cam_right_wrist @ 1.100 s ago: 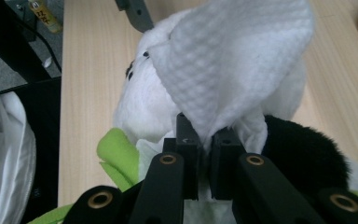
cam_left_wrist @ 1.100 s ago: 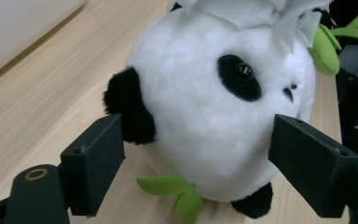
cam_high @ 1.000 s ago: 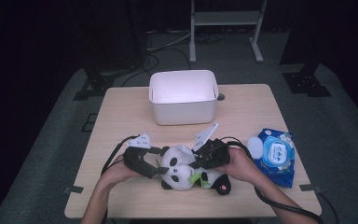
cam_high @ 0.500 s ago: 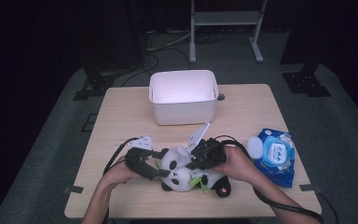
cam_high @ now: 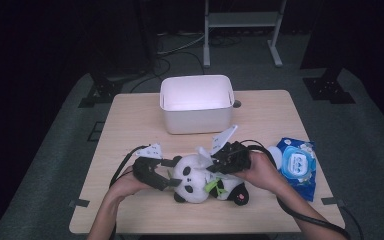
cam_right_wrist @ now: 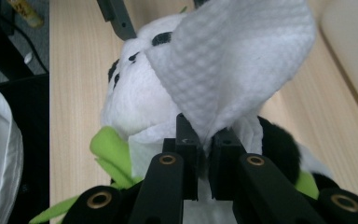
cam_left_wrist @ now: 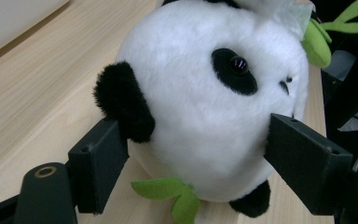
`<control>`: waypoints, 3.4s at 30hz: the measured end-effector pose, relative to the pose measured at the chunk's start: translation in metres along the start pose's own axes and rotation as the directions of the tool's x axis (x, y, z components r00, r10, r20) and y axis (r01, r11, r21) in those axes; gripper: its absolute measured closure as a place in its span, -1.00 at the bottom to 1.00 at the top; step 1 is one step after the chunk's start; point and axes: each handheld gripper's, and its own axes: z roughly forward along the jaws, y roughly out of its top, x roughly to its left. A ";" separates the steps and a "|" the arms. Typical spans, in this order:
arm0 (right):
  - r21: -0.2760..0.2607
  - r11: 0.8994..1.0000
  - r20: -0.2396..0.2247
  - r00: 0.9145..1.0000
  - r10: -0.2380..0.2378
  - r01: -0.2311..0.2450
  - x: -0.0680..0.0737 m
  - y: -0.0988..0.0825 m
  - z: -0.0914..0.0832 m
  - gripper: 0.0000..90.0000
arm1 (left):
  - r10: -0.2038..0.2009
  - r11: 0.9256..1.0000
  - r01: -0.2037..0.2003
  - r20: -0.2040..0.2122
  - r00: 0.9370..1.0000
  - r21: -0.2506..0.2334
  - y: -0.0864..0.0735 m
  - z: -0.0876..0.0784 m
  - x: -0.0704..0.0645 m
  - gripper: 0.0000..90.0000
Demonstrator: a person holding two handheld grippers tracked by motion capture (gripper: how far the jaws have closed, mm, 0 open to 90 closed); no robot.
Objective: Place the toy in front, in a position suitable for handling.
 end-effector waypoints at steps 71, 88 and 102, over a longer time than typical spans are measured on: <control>-0.083 0.981 -0.003 0.984 0.177 -0.177 -0.002 -0.072 -0.056 0.83 | -0.037 0.999 0.035 -0.116 0.993 -0.016 -0.001 0.005 0.010 -0.57; -0.029 0.998 -0.037 0.998 0.058 -0.059 0.009 -0.006 -0.013 0.82 | -0.024 1.000 0.022 -0.111 0.994 -0.021 -0.006 -0.014 0.009 -0.57; 0.066 0.998 -0.021 1.000 -0.012 0.014 0.013 0.039 0.010 0.82 | -0.041 0.999 0.041 -0.115 0.993 -0.004 -0.019 -0.020 0.011 -0.58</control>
